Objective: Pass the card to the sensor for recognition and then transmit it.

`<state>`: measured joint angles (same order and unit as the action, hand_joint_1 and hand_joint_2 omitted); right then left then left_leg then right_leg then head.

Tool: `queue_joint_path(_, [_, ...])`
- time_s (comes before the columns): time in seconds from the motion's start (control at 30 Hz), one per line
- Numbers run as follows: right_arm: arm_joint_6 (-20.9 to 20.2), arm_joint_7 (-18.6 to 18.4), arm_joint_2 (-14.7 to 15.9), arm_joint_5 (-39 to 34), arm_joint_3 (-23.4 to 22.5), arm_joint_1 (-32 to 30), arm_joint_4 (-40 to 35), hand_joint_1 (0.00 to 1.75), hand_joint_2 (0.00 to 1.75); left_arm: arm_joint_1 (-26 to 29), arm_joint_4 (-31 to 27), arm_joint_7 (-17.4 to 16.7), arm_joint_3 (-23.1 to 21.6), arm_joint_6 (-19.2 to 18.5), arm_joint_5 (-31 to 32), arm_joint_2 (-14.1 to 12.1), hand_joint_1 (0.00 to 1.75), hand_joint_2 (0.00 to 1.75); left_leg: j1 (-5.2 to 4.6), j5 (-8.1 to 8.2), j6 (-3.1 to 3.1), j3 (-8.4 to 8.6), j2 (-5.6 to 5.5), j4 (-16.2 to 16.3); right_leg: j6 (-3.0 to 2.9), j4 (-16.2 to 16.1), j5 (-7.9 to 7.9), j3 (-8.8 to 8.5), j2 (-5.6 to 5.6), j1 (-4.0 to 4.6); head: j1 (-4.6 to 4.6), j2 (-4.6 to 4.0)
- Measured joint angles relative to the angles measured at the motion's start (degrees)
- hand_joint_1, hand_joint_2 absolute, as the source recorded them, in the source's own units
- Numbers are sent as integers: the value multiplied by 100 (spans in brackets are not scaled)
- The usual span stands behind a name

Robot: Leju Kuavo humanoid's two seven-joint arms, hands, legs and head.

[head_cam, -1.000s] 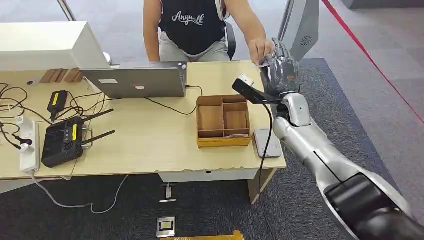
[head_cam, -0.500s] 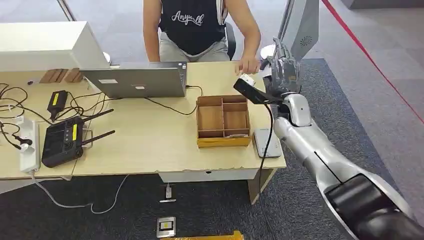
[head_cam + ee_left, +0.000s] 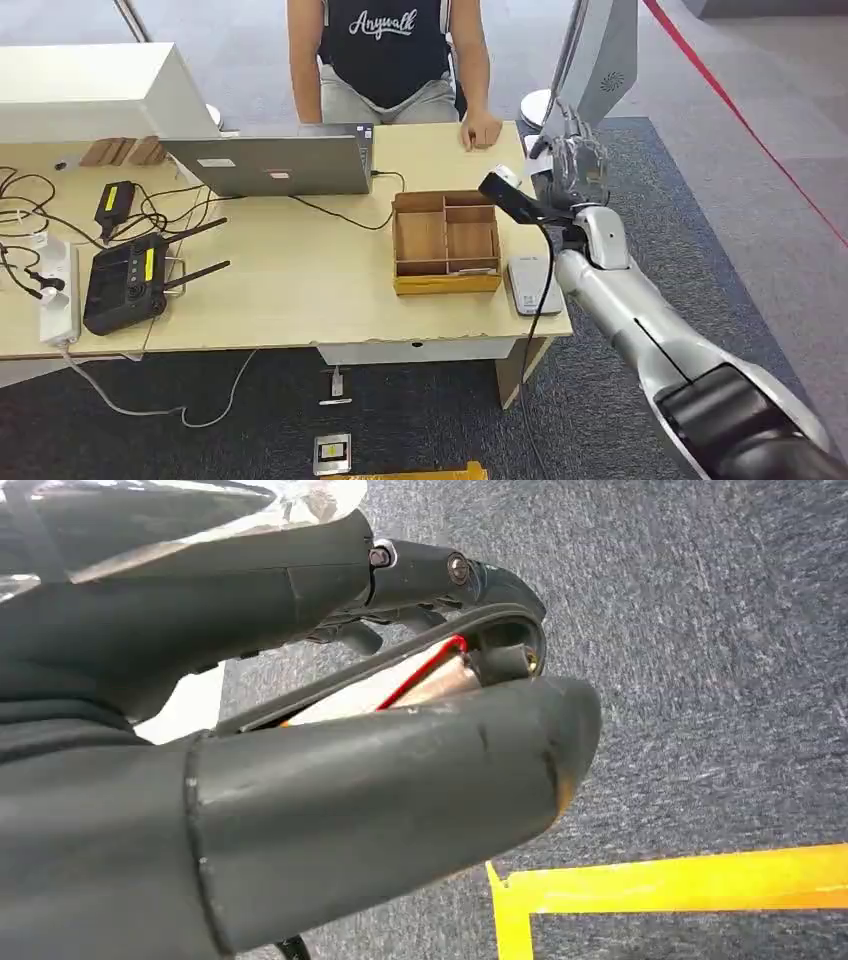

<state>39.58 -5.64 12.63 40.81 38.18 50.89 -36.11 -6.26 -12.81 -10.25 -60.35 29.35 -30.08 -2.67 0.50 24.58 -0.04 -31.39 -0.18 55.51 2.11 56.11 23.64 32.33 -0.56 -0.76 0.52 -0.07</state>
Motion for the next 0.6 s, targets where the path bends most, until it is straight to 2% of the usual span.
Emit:
queue_joint_path(0.27, [-22,-54,43,-125,-33,-88,-13,175,175,0,0,7,0,35,-109,2,0,0,0,0,0,0,-2,0,0,-3,0,0,-1,0,0,0])
queue_joint_path(0.43, [-26,-138,280,-457,-90,-481,-55,175,175,3,2,-149,2,4,-151,-11,0,0,0,1,2,-1,-3,1,0,-6,0,-1,-1,-1,0,0])
queue_joint_path(0.6, [-66,-258,582,-671,-197,-866,-98,175,175,3,7,-153,2,24,-256,-63,0,0,-3,4,3,-2,-3,1,1,-6,0,-1,0,-2,0,0])
